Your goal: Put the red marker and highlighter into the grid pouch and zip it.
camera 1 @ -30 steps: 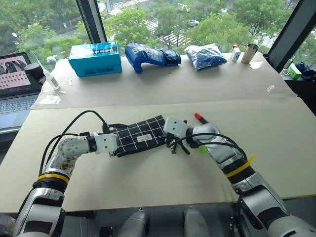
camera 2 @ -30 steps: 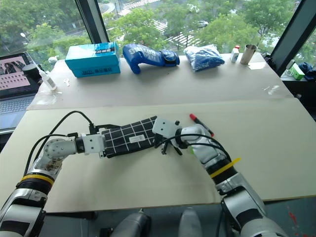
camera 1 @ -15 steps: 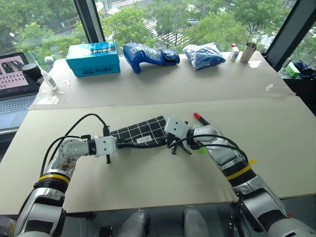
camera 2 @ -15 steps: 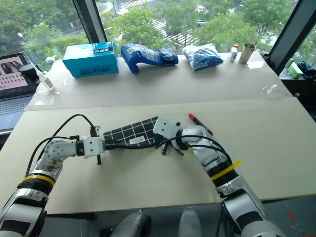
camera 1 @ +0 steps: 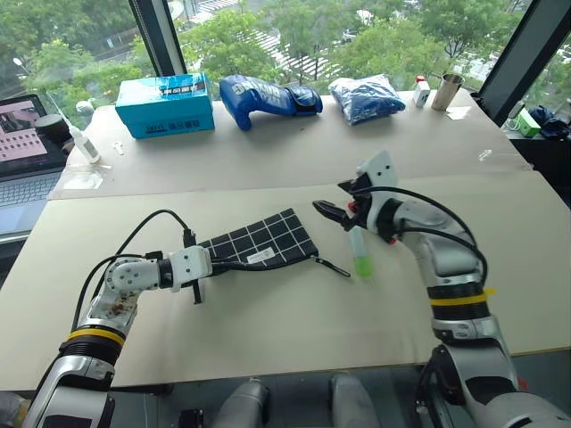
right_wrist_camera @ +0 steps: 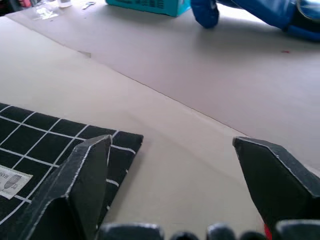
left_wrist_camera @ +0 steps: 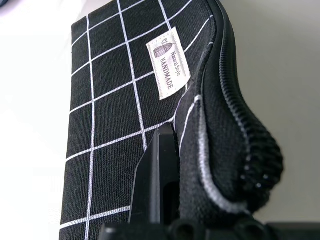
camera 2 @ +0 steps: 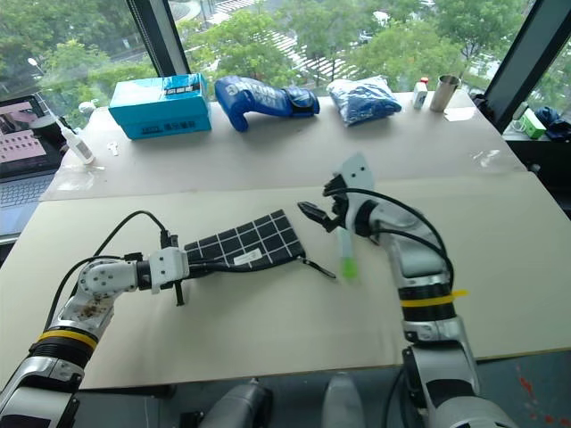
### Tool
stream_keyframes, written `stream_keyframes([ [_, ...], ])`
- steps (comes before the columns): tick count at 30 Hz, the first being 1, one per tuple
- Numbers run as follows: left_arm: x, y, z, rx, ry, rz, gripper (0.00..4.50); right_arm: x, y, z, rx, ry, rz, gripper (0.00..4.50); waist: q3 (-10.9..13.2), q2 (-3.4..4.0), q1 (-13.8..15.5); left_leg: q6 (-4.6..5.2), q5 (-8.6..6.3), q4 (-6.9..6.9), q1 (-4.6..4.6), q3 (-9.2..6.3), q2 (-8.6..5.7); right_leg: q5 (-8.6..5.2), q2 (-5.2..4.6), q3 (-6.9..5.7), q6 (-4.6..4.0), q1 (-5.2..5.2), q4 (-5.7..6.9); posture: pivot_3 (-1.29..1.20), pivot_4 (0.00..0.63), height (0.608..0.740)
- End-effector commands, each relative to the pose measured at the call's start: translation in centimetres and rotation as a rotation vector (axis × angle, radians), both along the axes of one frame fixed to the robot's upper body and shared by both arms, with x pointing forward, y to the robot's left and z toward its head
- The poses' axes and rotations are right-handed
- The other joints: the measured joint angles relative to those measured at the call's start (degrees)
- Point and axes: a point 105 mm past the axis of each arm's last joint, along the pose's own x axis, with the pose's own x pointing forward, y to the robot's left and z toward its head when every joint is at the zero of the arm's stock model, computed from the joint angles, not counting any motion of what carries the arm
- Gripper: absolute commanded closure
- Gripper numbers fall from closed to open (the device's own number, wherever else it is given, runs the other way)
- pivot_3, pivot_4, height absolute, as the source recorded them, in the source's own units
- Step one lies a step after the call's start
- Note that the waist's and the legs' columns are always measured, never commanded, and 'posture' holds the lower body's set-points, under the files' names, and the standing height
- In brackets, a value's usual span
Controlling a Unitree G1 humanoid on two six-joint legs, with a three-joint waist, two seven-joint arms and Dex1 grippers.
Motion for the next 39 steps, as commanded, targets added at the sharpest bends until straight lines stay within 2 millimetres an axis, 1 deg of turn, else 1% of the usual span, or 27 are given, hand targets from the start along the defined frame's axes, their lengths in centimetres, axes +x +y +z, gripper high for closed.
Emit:
stream_keyframes([
  [1,0.0,0.0,1.0,-0.072,-0.008,0.037,4.50,-1.9,-1.5,1.9,0.017,-0.018,0.014,0.27,0.00,0.00,0.01,0.00,0.00,0.01,-0.02,0.00,-0.01,0.00,0.00,0.00,0.00,-0.01,-0.02,0.00,0.150,0.740],
  [5,-0.1,-0.4,1.4,-0.119,0.000,0.045,4.50,-4.3,-0.5,1.3,-0.014,0.021,0.106,0.27,0.00,0.00,-0.17,0.01,0.00,0.02,-0.07,0.01,0.00,0.00,0.00,0.01,0.00,-0.08,-0.01,0.00,0.150,0.740],
  [8,0.1,-0.6,1.8,-0.141,0.000,0.050,4.50,-6.5,1.7,-0.6,-0.075,0.076,0.229,0.27,0.00,0.00,-0.06,0.02,-0.01,0.03,-0.06,0.03,0.02,0.00,-0.02,0.01,0.00,-0.08,-0.04,0.00,0.150,0.740],
  [10,0.2,-0.7,2.0,-0.152,-0.003,0.052,4.50,-7.6,3.1,-1.5,-0.088,0.097,0.285,0.27,0.00,-0.01,0.00,0.03,-0.02,0.04,-0.06,0.03,0.01,0.00,-0.02,0.01,0.00,-0.07,-0.04,0.00,0.150,0.740],
  [13,0.3,-0.9,2.2,-0.165,0.000,0.053,4.50,-8.1,4.8,-3.1,-0.131,0.110,0.320,0.27,0.00,-0.01,0.05,0.02,-0.01,0.08,-0.07,0.03,0.01,0.00,-0.03,0.01,0.00,-0.07,-0.04,0.00,0.150,0.740],
  [16,0.3,-1.0,2.3,-0.168,0.000,0.054,4.50,-7.3,5.3,-3.9,-0.158,0.108,0.293,0.27,0.00,-0.01,0.11,0.01,-0.01,0.11,-0.07,0.03,0.00,0.00,-0.04,0.01,0.00,-0.06,-0.04,0.00,0.150,0.740],
  [19,0.4,-1.0,2.5,-0.176,-0.003,0.056,4.50,-6.4,5.3,-4.7,-0.204,0.095,0.267,0.27,0.00,-0.01,0.18,0.00,0.00,0.11,-0.07,0.03,-0.02,0.00,-0.04,0.01,0.00,-0.06,-0.05,0.00,0.150,0.740],
  [21,0.4,-1.0,2.6,-0.179,-0.004,0.057,4.50,-5.4,4.9,-5.1,-0.249,0.077,0.237,0.27,0.00,-0.01,0.18,0.00,0.00,0.13,-0.07,0.03,-0.04,0.00,-0.05,0.01,0.00,-0.06,-0.05,0.00,0.150,0.740],
  [23,0.3,-1.1,2.6,-0.182,-0.005,0.057,4.50,-4.6,4.5,-4.8,-0.256,0.063,0.212,0.27,0.00,-0.01,0.18,-0.01,0.01,0.12,-0.06,0.04,-0.05,0.00,-0.04,0.01,0.00,-0.06,-0.06,0.00,0.150,0.740],
  [26,0.2,-1.0,2.7,-0.185,-0.004,0.060,4.50,-4.2,4.2,-3.5,-0.209,0.041,0.212,0.27,0.00,-0.01,0.16,-0.01,0.01,0.12,-0.07,0.04,-0.03,0.00,-0.03,0.00,0.00,-0.07,-0.06,0.00,0.150,0.740],
  [28,0.2,-1.0,2.7,-0.186,0.000,0.066,4.50,-4.7,4.1,-2.5,-0.136,0.049,0.246,0.27,0.00,-0.01,0.17,-0.01,0.01,0.11,-0.07,0.04,-0.02,0.00,-0.04,0.01,0.00,-0.07,-0.06,0.00,0.150,0.740],
  [29,0.1,-0.9,2.7,-0.185,0.002,0.067,4.50,-5.3,4.0,-2.2,-0.100,0.064,0.280,0.27,0.00,-0.01,0.17,-0.01,0.01,0.11,-0.08,0.04,-0.02,0.00,-0.04,0.00,0.00,-0.07,-0.06,0.00,0.150,0.740],
  [30,0.1,-0.9,2.6,-0.185,0.006,0.069,4.50,-6.8,4.0,-2.1,-0.049,0.092,0.366,0.27,0.00,-0.01,0.18,-0.01,0.01,0.11,-0.08,0.03,-0.01,0.00,-0.04,0.01,0.00,-0.06,-0.07,0.00,0.150,0.740],
  [31,0.1,-0.9,2.6,-0.185,0.009,0.070,4.50,-7.9,4.0,-1.9,-0.016,0.111,0.426,0.27,0.00,-0.01,0.35,-0.01,0.01,0.11,-0.08,0.03,-0.01,0.00,-0.03,0.01,0.00,-0.06,-0.07,0.00,0.150,0.740],
  [33,0.0,-0.8,2.5,-0.185,0.012,0.071,4.50,-9.2,3.7,-2.0,0.027,0.146,0.483,0.27,0.00,-0.01,0.53,0.01,-0.01,0.09,-0.08,0.03,0.01,0.00,-0.02,-0.01,0.00,-0.05,-0.10,0.00,0.150,0.740],
  [35,0.1,-0.9,2.6,-0.186,0.012,0.071,4.50,-9.5,2.8,-1.9,0.030,0.147,0.477,0.27,0.01,-0.01,0.57,0.03,-0.02,0.10,-0.08,0.03,0.00,0.00,-0.03,-0.01,0.00,-0.01,-0.08,0.00,0.150,0.740],
  [38,0.2,-0.9,2.8,-0.193,0.015,0.072,4.50,-8.5,1.4,-0.7,0.064,0.110,0.409,0.27,0.01,-0.01,0.60,0.08,-0.04,0.12,-0.05,0.05,-0.02,0.00,-0.04,0.01,0.00,-0.01,-0.15,0.00,0.150,0.740],
  [39,0.2,-0.9,2.8,-0.194,0.015,0.072,4.50,-7.8,1.0,-0.6,0.058,0.093,0.366,0.27,0.01,-0.01,0.63,0.14,-0.08,0.12,-0.04,0.06,-0.02,0.00,-0.03,0.01,0.00,-0.02,-0.15,0.00,0.150,0.740],
])
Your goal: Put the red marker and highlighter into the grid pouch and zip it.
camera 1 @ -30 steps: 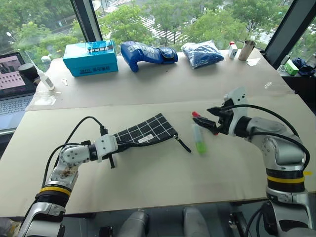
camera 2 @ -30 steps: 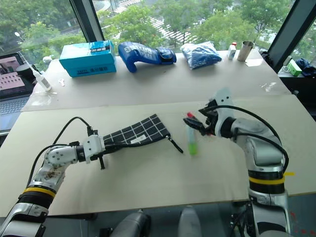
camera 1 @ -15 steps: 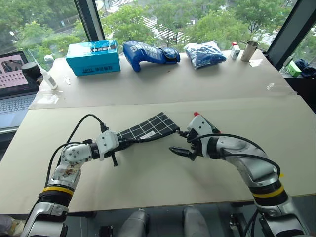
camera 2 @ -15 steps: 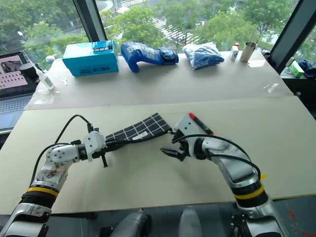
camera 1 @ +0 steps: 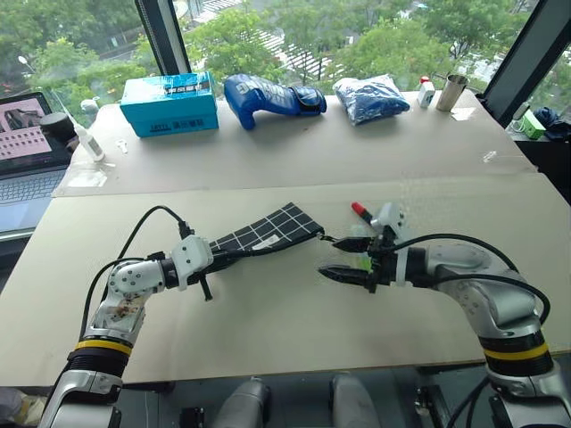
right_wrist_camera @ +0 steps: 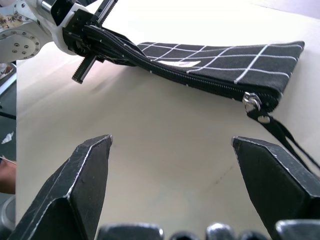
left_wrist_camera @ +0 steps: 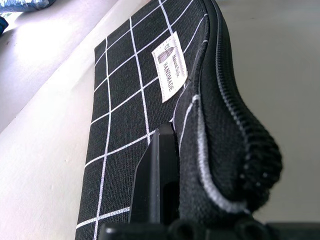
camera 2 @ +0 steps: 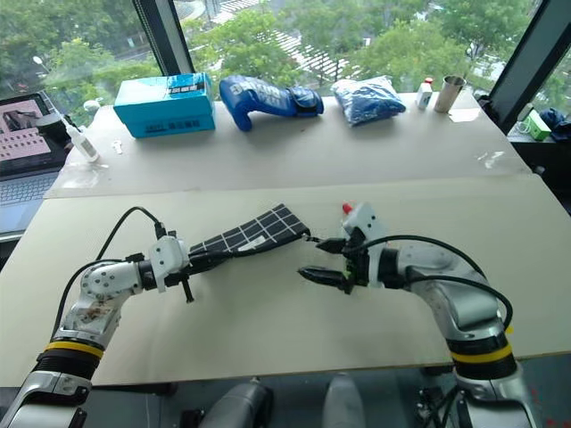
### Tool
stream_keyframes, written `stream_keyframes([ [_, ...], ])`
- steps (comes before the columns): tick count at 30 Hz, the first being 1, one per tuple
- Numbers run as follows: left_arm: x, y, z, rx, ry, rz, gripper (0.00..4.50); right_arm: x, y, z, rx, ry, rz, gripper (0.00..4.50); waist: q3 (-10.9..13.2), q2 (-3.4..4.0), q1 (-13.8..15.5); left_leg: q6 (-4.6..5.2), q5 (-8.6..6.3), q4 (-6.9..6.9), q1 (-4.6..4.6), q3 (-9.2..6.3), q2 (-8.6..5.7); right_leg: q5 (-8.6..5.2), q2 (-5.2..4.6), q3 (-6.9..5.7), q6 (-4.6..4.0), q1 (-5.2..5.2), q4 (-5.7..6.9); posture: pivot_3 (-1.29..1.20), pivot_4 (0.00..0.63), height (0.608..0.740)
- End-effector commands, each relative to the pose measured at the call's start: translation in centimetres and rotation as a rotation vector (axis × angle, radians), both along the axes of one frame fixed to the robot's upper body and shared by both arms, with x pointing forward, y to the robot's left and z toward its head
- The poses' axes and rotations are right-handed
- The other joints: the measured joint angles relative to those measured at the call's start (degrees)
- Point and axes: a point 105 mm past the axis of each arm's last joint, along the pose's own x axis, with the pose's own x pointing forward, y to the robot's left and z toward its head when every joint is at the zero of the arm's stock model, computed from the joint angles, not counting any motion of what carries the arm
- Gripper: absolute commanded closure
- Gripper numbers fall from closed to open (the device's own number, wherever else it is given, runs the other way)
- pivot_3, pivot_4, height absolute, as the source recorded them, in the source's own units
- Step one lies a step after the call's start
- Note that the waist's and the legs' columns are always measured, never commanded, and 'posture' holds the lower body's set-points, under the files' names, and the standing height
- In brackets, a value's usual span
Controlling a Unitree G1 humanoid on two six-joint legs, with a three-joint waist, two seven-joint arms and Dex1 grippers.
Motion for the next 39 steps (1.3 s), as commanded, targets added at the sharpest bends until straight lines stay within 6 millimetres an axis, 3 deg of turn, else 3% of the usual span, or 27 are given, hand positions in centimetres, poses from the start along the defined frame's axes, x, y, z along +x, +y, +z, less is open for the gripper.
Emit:
stream_keyframes([
  [1,0.2,0.0,1.4,-0.028,-0.039,-0.002,4.50,1.7,-1.2,2.3,0.018,-0.098,-0.091,0.27,0.00,0.00,0.02,0.04,-0.03,0.00,0.04,0.00,0.00,0.00,0.01,0.00,0.00,0.00,0.01,0.00,0.150,0.740],
  [6,0.3,0.0,1.5,-0.030,-0.040,-0.004,4.50,3.0,-0.9,-0.4,-0.159,-0.141,-0.122,0.27,0.00,0.00,0.25,-0.01,0.01,-0.01,0.06,0.16,0.00,0.00,0.01,-0.02,0.00,0.00,0.04,0.00,0.150,0.740],
  [15,0.5,-0.2,1.9,-0.043,-0.043,-0.003,4.50,4.6,1.5,-3.2,-0.292,-0.192,-0.103,0.27,0.00,-0.01,0.27,-0.16,0.09,0.00,0.02,0.34,0.03,0.00,0.00,0.00,0.00,-0.04,0.05,0.00,0.150,0.740],
  [22,0.4,-0.2,1.9,-0.049,-0.043,-0.001,4.50,5.5,1.3,-2.7,-0.283,-0.213,-0.123,0.27,0.00,-0.01,0.27,-0.17,0.10,0.01,0.00,0.30,0.02,0.00,0.00,0.00,0.00,-0.04,0.05,0.00,0.150,0.740],
  [28,0.1,-0.1,1.7,-0.050,-0.037,0.005,4.50,3.8,0.4,0.2,-0.092,-0.162,-0.038,0.27,0.00,-0.01,0.40,-0.17,0.10,0.00,-0.01,0.23,0.02,0.00,-0.01,0.00,0.00,-0.04,0.04,0.00,0.150,0.740],
  [33,0.2,-0.2,1.7,-0.053,-0.035,0.001,4.50,4.5,0.2,-0.2,-0.126,-0.169,-0.074,0.27,0.01,-0.01,0.42,-0.16,0.09,-0.01,0.04,0.25,0.02,0.00,0.04,0.00,0.00,-0.04,0.04,0.00,0.150,0.740],
  [39,0.2,-0.4,1.8,-0.057,-0.033,-0.007,4.50,5.2,1.7,-1.8,-0.165,-0.182,-0.095,0.27,0.01,-0.01,0.46,-0.17,0.10,-0.01,0.03,0.27,0.03,0.00,0.02,0.00,0.00,-0.05,0.06,0.00,0.150,0.740],
])
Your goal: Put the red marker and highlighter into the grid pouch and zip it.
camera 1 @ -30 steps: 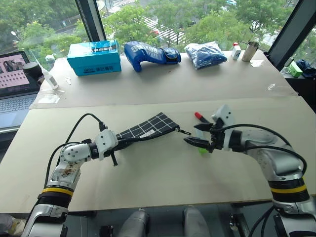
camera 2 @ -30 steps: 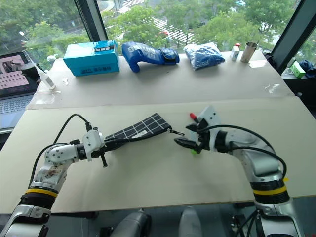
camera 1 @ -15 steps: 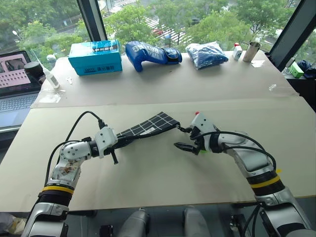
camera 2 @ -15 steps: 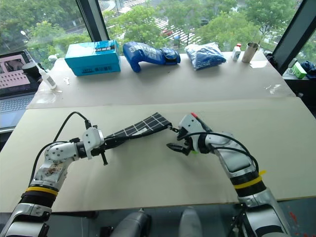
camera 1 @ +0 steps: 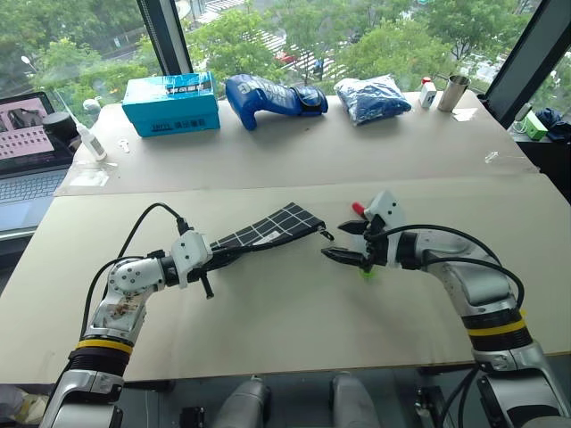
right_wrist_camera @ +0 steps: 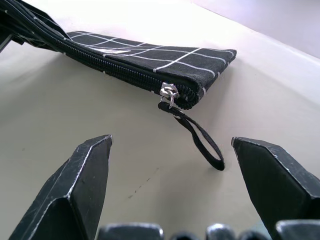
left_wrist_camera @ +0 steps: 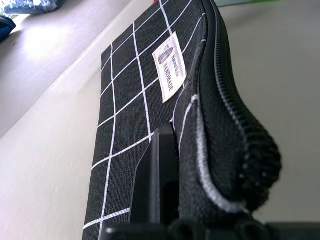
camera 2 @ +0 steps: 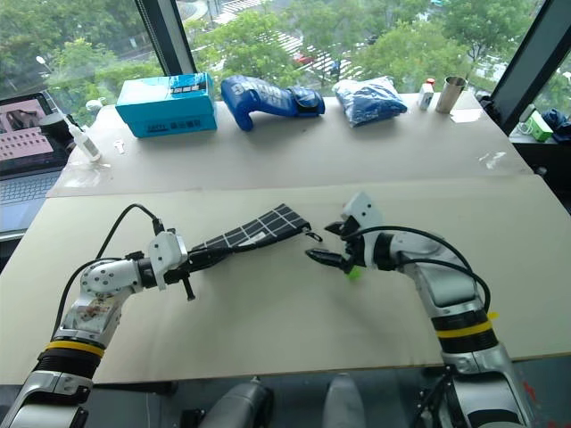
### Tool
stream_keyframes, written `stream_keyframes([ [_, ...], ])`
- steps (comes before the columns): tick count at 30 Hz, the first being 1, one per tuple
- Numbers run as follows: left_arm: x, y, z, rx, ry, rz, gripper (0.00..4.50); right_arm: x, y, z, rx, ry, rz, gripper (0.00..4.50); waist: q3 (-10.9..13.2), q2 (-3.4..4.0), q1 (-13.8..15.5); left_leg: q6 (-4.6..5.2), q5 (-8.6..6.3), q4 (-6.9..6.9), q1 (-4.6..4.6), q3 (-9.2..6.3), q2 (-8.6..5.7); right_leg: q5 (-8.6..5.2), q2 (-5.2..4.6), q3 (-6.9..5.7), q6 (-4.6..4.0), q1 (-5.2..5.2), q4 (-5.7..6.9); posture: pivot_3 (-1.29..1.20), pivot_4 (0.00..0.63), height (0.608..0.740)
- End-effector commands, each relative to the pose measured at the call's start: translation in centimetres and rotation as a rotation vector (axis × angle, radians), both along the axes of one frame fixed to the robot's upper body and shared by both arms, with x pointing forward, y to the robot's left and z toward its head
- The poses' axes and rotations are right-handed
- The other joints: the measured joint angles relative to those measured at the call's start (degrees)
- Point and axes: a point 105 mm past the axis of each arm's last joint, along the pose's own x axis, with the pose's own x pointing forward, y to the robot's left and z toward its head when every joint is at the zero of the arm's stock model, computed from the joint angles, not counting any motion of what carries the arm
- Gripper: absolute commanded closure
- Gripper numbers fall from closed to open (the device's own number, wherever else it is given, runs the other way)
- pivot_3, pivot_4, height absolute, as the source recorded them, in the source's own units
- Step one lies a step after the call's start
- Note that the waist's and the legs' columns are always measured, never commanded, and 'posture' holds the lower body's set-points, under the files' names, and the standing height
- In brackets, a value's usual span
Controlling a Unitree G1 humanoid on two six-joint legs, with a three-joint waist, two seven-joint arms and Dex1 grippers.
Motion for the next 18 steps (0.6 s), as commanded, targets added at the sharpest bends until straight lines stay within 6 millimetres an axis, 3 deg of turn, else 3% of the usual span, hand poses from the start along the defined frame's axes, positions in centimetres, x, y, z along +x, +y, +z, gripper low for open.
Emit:
stream_keyframes([
  [1,0.1,-0.2,1.3,-0.017,-0.044,-0.012,4.50,1.0,1.0,0.3,-0.010,-0.061,-0.028,0.27,0.00,0.00,0.00,0.00,0.00,0.00,0.00,0.00,0.00,0.00,0.00,0.00,0.00,0.00,0.00,0.00,0.150,0.740],
  [5,0.0,-0.2,1.3,-0.017,-0.042,-0.014,4.50,1.7,2.2,-0.3,-0.035,-0.076,-0.038,0.27,0.00,0.00,-0.05,-0.01,0.01,0.00,-0.01,-0.02,0.00,0.00,-0.01,0.01,0.00,-0.02,0.00,0.00,0.150,0.740],
  [8,0.1,-0.2,1.3,-0.017,-0.044,-0.013,4.50,1.7,2.6,-0.2,-0.015,-0.071,-0.035,0.96,0.00,0.00,-0.17,-0.01,0.01,0.00,-0.01,-0.05,0.00,0.00,0.00,0.01,0.00,-0.02,0.00,0.00,0.150,0.740],
  [18,0.1,-0.2,1.2,-0.017,-0.044,-0.011,4.50,-0.4,3.4,0.8,0.029,-0.056,0.089,4.36,0.00,0.00,-0.36,-0.01,0.01,0.00,-0.02,-0.24,-0.02,0.00,0.00,0.00,0.00,-0.01,0.00,0.00,0.150,0.740],
])
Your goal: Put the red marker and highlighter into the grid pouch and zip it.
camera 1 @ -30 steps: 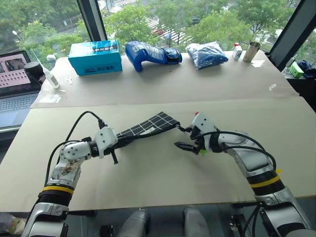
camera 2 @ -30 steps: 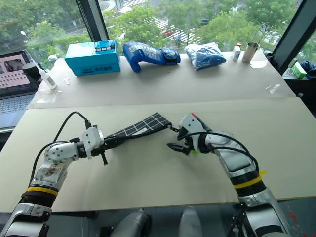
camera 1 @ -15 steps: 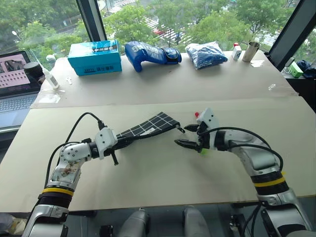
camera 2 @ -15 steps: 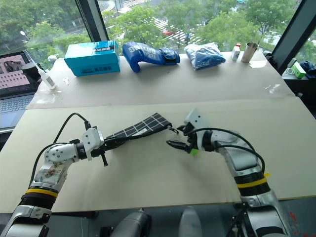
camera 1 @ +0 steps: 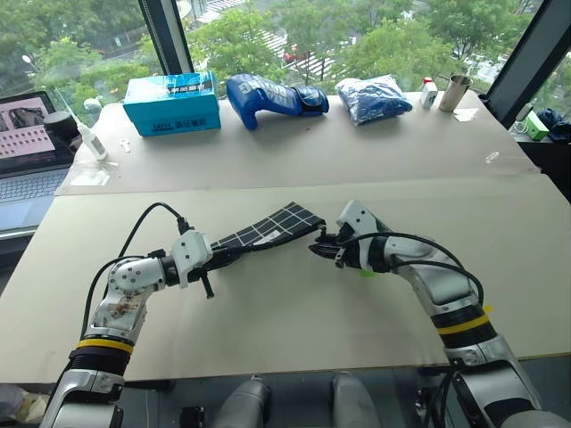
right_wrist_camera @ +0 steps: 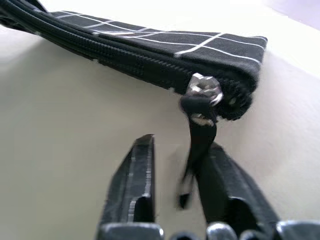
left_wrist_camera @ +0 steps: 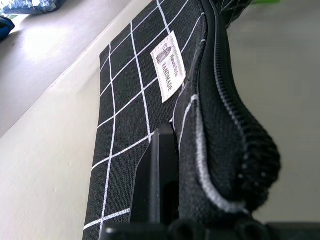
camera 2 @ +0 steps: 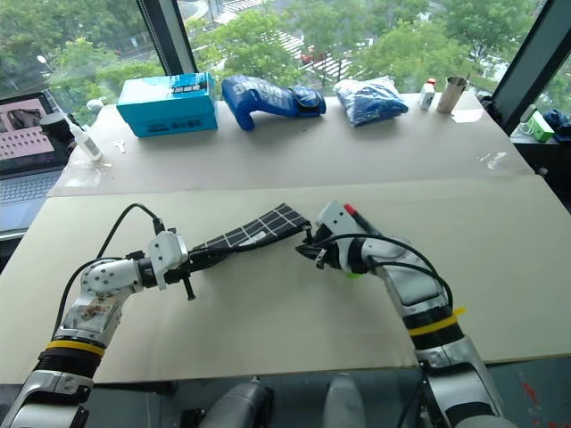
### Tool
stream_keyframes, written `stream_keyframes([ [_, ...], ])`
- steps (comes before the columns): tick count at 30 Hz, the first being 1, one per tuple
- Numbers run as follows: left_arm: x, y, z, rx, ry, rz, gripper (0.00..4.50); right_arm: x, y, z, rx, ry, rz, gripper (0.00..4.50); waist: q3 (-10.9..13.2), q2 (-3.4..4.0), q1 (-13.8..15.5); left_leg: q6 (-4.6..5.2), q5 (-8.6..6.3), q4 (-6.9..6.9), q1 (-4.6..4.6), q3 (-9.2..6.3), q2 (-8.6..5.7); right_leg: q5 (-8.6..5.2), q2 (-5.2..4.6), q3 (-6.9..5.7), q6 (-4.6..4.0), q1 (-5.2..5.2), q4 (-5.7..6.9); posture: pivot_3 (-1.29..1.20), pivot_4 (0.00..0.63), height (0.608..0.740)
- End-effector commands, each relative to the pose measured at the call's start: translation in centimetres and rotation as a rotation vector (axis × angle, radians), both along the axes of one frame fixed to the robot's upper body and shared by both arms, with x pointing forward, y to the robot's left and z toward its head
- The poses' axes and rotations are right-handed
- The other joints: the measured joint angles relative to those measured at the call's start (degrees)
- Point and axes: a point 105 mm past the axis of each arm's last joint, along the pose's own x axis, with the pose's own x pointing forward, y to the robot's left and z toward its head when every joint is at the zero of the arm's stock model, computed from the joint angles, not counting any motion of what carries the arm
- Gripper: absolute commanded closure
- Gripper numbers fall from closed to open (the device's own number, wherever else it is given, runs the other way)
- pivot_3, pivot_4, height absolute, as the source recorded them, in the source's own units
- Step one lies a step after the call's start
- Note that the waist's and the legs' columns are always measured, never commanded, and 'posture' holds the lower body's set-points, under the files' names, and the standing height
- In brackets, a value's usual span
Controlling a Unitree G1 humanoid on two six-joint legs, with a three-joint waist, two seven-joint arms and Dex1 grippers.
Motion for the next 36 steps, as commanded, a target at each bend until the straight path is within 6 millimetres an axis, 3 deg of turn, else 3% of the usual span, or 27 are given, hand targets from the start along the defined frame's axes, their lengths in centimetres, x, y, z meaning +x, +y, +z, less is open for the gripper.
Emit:
stream_keyframes([
  [1,0.1,-0.2,1.1,-0.016,-0.043,-0.005,4.50,-1.1,0.9,1.9,0.047,-0.041,0.074,4.45,0.00,0.00,-0.09,0.00,0.00,0.00,0.00,0.00,0.00,0.00,0.01,0.00,0.00,0.00,0.00,0.00,0.150,0.740],
  [7,0.1,-0.3,1.1,-0.019,-0.040,-0.010,4.50,-1.9,2.8,1.8,0.015,-0.024,0.120,4.45,0.00,0.00,-0.19,0.00,0.00,0.00,0.00,-0.01,0.01,0.00,0.01,0.00,0.00,0.00,0.00,0.00,0.150,0.740],
  [13,0.2,-0.9,1.1,-0.029,-0.041,-0.022,4.50,-3.6,6.5,0.0,-0.082,-0.030,0.218,4.45,0.00,0.00,-0.43,0.00,0.00,-0.01,-0.01,-0.02,0.01,0.00,0.01,0.00,0.00,-0.03,0.02,0.00,0.150,0.740],
  [18,0.2,-1.1,1.0,-0.031,-0.039,-0.027,4.50,-3.5,8.0,1.4,-0.015,-0.042,0.235,4.45,0.00,0.00,-0.45,-0.01,0.00,0.00,-0.02,-0.02,0.01,0.00,0.00,0.00,0.00,-0.04,0.03,0.00,0.150,0.740],
  [22,0.4,-1.1,1.1,-0.031,-0.038,-0.029,4.50,-5.3,8.9,3.8,0.106,-0.019,0.359,4.45,0.00,0.00,-0.41,-0.01,0.00,0.00,-0.01,-0.03,0.01,0.00,0.00,0.00,0.00,-0.04,0.03,0.00,0.150,0.740],
  [25,0.4,-1.2,1.0,-0.031,-0.035,-0.035,4.50,-6.0,9.0,4.0,0.108,-0.008,0.418,4.45,0.00,0.00,-0.52,-0.01,0.00,0.00,-0.02,-0.03,0.01,0.00,0.00,0.00,0.00,-0.03,0.03,0.00,0.150,0.740],
  [29,0.5,-1.5,0.9,-0.034,-0.031,-0.044,4.50,-5.5,9.9,2.1,-0.006,0.011,0.412,4.45,0.00,0.00,-0.68,-0.01,0.00,-0.01,-0.01,-0.03,0.00,0.00,0.01,0.00,0.00,-0.04,0.04,0.00,0.150,0.740],
  [32,0.6,-1.7,0.9,-0.037,-0.031,-0.047,4.50,-3.7,10.8,0.3,-0.091,0.026,0.319,4.45,0.00,0.00,-0.84,-0.01,0.00,-0.03,0.02,-0.03,0.00,0.00,0.03,-0.01,0.00,-0.05,0.04,0.00,0.150,0.740],
  [36,0.8,-1.9,0.8,-0.041,-0.031,-0.050,4.50,-3.1,12.6,1.4,-0.032,0.020,0.303,4.45,0.00,0.00,-0.93,-0.03,0.02,-0.02,-0.02,-0.03,0.02,0.00,0.02,-0.01,-0.01,-0.10,0.13,0.00,0.150,0.740],
])
